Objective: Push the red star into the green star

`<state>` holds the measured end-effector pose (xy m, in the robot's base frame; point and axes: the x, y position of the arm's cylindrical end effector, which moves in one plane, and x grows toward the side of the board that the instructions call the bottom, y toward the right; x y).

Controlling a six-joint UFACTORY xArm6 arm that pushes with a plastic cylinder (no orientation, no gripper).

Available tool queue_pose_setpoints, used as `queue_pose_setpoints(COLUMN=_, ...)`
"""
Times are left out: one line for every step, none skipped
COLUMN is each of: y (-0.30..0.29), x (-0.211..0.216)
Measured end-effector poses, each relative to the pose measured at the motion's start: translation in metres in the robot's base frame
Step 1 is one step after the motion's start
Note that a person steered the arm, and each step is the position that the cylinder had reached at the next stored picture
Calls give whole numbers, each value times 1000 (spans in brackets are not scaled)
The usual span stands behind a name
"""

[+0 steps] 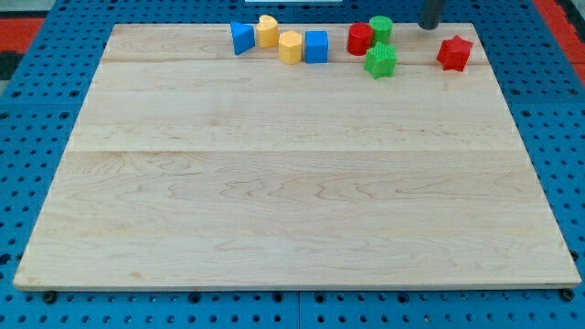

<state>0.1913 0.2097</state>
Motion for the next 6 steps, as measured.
queue_pose_setpoints(y=11, x=0)
queue_pose_setpoints(y=95, x=15)
queue_pose_setpoints(y=102, x=47)
queue_pose_setpoints(y=76, x=68)
queue_pose_setpoints(y=-19, x=67)
queue_pose_setpoints(y=-43, x=74)
